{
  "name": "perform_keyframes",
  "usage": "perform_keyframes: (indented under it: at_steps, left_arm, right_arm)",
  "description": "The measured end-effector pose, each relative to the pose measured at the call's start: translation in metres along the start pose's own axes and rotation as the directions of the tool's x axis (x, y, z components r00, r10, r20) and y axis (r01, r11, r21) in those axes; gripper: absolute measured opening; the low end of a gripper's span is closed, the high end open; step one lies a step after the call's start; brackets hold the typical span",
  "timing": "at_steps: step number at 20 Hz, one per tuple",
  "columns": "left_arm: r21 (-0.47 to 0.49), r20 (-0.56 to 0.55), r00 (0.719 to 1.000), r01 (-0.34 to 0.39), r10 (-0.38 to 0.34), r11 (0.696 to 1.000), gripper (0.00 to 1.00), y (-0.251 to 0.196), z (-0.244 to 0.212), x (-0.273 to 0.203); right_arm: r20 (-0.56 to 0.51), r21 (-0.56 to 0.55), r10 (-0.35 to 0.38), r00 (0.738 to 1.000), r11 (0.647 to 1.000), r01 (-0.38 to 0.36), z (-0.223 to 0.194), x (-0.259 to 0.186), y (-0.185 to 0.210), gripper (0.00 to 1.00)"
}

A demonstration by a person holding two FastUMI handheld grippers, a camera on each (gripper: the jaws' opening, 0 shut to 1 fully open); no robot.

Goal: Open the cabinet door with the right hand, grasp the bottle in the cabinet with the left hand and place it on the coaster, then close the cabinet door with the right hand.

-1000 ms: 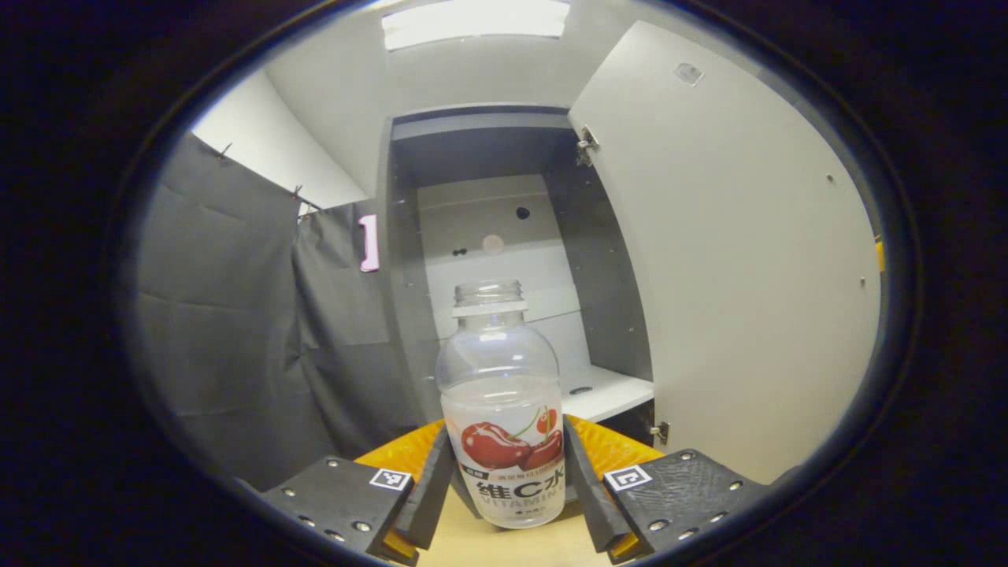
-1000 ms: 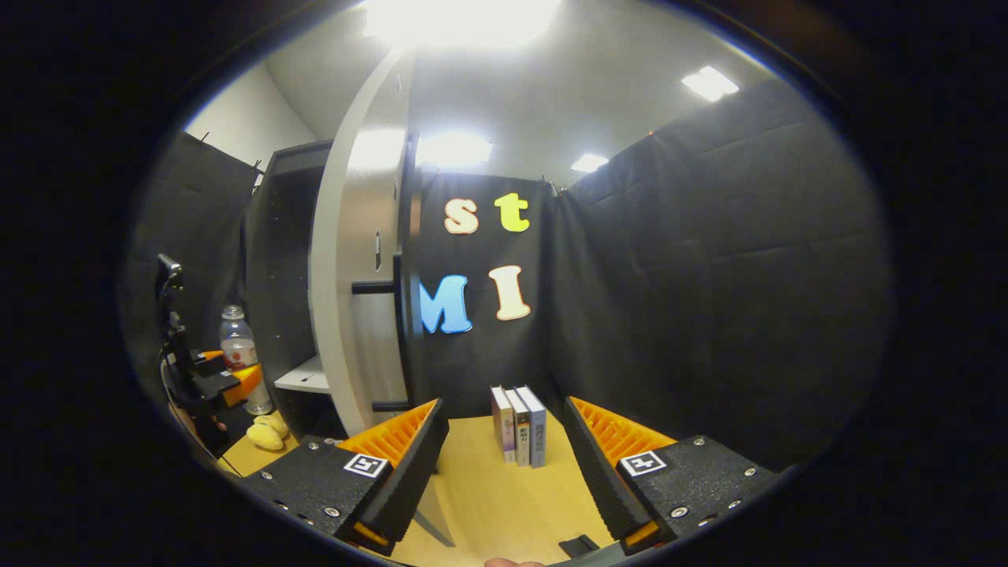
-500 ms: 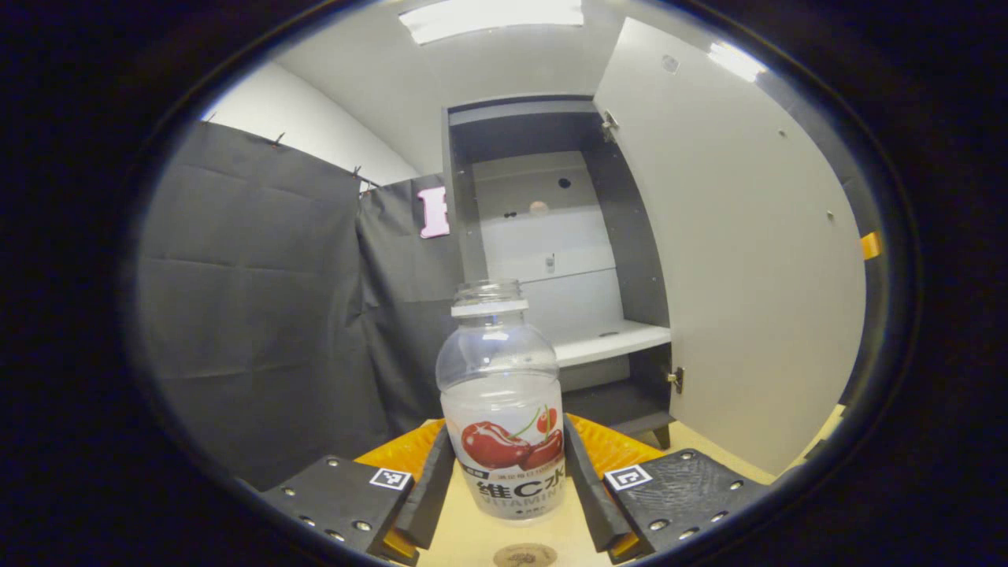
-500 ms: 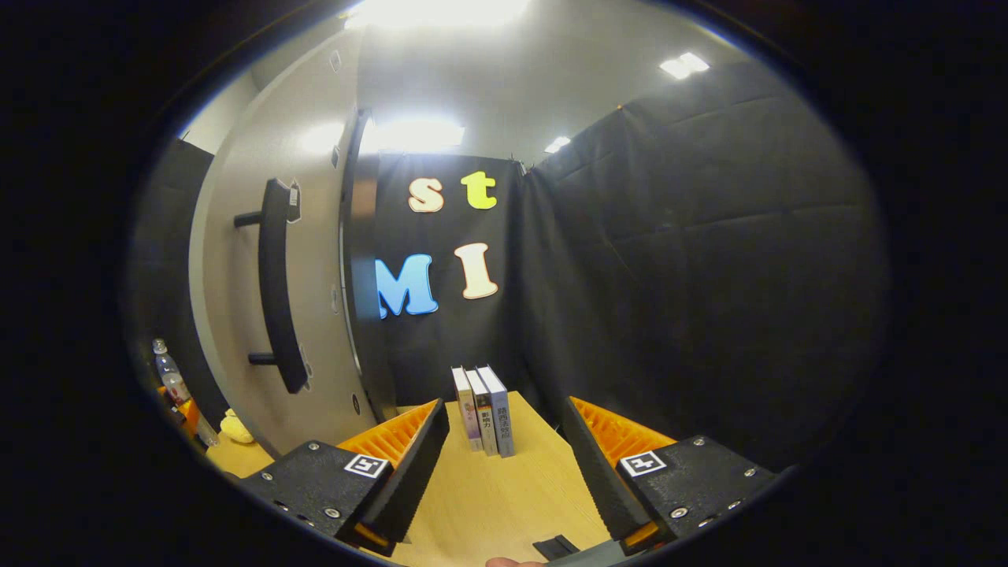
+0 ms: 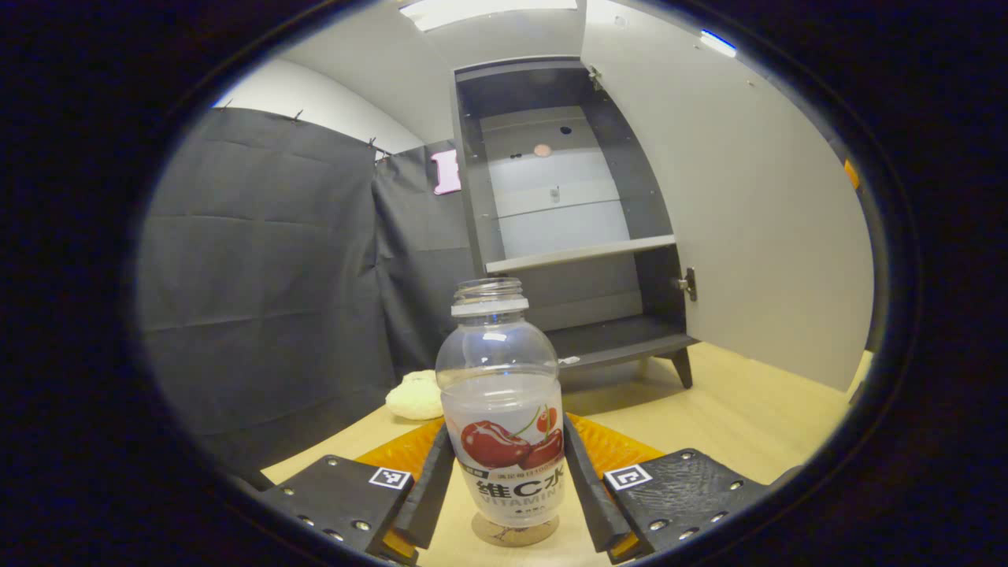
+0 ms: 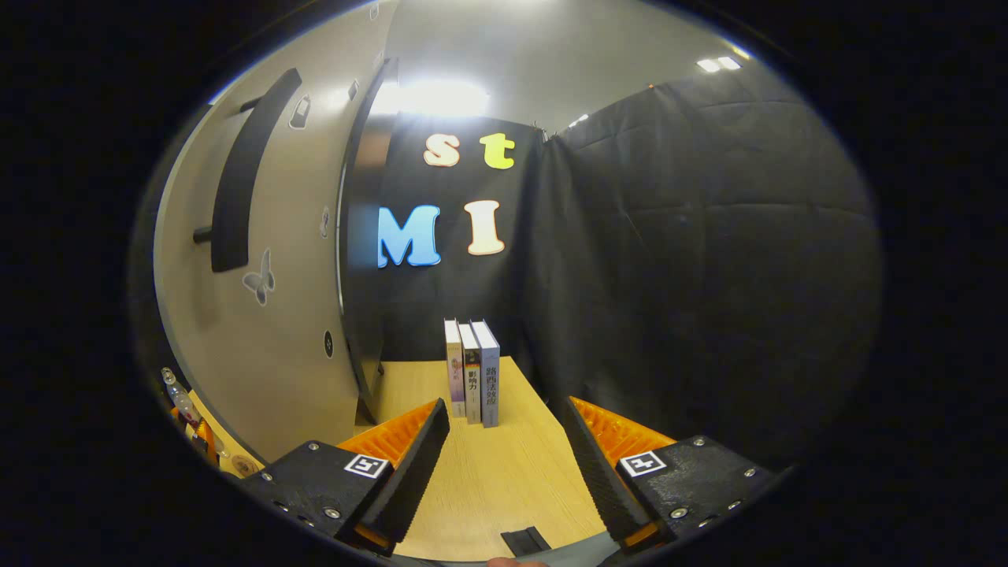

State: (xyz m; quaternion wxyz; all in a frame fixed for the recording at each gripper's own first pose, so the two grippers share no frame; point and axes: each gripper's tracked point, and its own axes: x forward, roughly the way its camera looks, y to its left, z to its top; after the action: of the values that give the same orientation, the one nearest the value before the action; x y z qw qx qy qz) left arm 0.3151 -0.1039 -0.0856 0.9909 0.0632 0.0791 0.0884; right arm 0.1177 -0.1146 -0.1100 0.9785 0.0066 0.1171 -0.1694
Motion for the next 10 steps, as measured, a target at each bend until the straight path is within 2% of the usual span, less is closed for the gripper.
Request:
perform_keyframes:
  at_steps: [4,7,10]
  left_arm:
    - [-0.033,0.005,0.998,-0.057,0.057,0.998,0.74,0.007,-0.02,-0.005]
    - [-0.066,0.021,0.994,-0.103,0.105,0.992,0.74,0.016,-0.03,-0.004]
    - [-0.099,0.022,0.993,-0.112,0.115,0.989,0.74,0.014,-0.038,-0.004]
  right_arm:
    - [-0.087,-0.067,0.006,0.996,0.998,-0.012,-0.034,0.007,-0.003,0.92]
    - [-0.13,-0.087,0.015,0.991,0.996,-0.027,-0.045,0.01,-0.003,0.92]
    - [-0.161,-0.116,0.015,0.987,0.993,-0.034,-0.054,0.01,-0.002,0.9]
